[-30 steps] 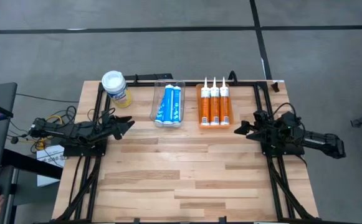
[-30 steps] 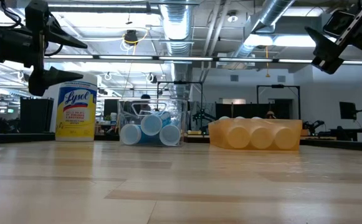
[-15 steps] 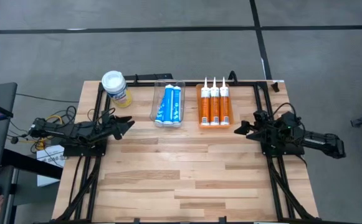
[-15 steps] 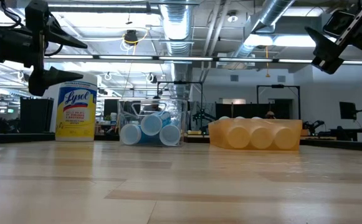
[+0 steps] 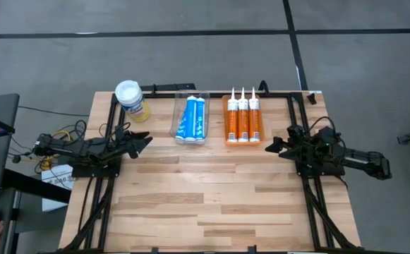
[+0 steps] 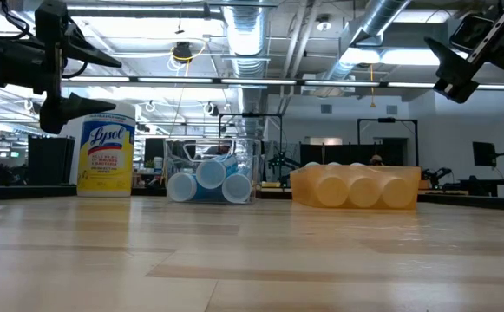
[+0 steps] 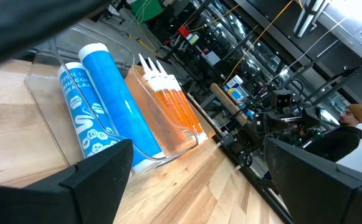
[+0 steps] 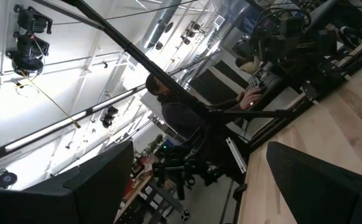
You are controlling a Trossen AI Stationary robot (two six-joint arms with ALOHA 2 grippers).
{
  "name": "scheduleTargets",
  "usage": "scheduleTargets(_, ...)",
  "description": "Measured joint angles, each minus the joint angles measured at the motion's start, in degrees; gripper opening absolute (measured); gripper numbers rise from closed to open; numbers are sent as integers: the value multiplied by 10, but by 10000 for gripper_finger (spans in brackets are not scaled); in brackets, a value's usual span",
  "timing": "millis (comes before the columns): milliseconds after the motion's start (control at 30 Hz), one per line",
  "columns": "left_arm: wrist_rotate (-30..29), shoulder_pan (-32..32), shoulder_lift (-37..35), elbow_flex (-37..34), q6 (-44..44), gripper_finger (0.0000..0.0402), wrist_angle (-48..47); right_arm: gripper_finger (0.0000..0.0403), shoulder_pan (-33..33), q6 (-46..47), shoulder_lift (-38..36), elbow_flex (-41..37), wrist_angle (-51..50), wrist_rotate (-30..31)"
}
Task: Pick & place silicon tubes, Sealant and Lysol wipes
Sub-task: Return to Home Position
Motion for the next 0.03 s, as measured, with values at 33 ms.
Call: scheduleTargets(33, 0, 0, 0, 0, 0, 355, 0, 359, 0, 0, 0, 0, 0, 0)
